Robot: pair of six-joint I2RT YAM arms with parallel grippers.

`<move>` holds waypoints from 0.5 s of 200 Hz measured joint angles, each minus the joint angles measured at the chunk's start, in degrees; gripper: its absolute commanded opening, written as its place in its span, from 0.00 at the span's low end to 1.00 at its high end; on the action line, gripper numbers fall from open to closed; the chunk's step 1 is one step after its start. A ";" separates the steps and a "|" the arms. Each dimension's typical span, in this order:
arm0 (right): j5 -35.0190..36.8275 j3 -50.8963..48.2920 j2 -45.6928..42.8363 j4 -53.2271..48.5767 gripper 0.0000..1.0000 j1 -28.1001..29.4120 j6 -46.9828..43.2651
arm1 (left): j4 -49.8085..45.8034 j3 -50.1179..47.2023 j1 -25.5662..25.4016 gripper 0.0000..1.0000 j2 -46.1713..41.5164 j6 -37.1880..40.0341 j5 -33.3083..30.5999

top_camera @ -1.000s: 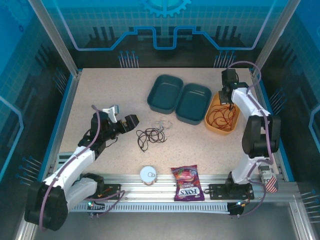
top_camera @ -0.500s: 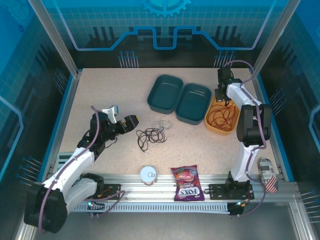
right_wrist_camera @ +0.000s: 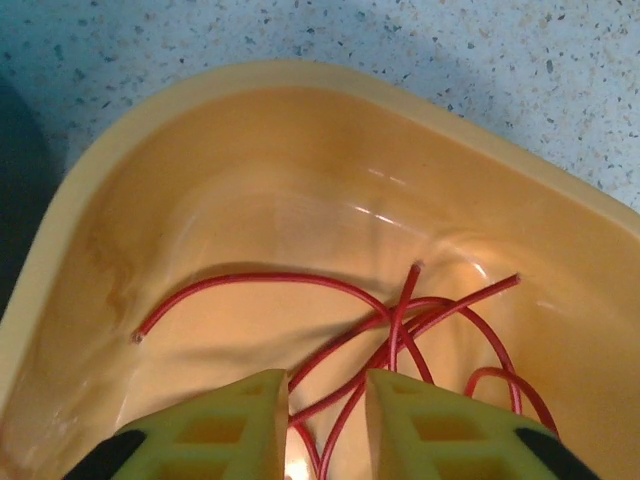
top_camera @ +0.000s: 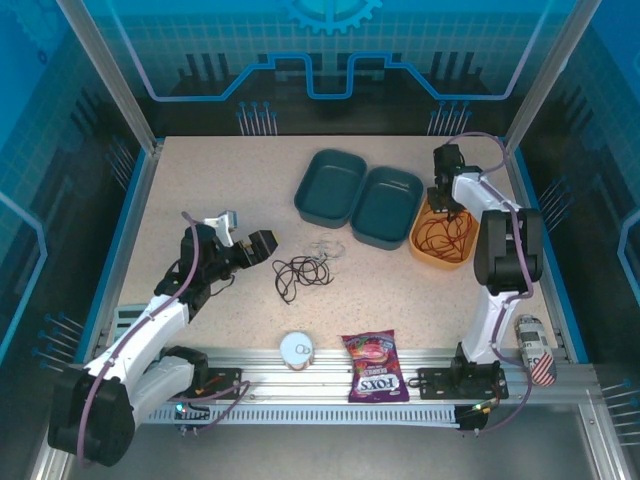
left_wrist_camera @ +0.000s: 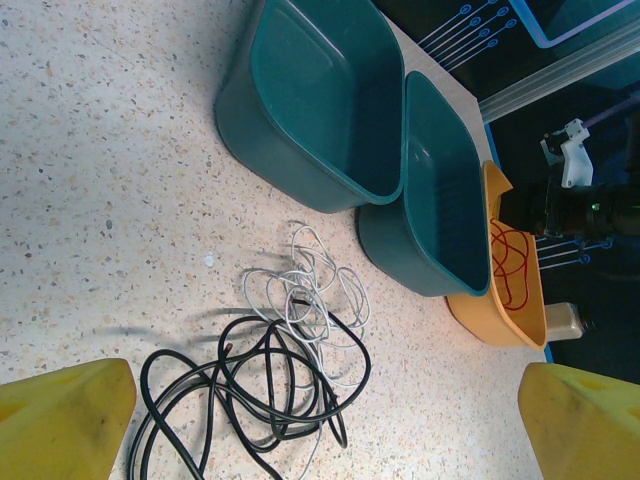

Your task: Untangle the cables

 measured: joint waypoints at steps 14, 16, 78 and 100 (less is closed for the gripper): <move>-0.13 -0.70 -1.95 -0.24 0.35 0.04 0.35 | 0.02 0.00 0.00 0.99 0.00 0.00 0.00; -0.11 -0.79 -2.36 -0.35 0.35 0.04 0.52 | 0.02 0.00 0.00 0.99 0.00 0.00 0.00; -0.79 -1.46 -15.26 -2.80 0.40 1.77 1.46 | -0.04 0.00 0.00 0.99 0.02 -0.02 -0.37; -2.12 -1.90 -19.58 -3.87 0.42 4.13 2.49 | -0.79 0.00 0.00 0.99 0.37 -0.02 -0.85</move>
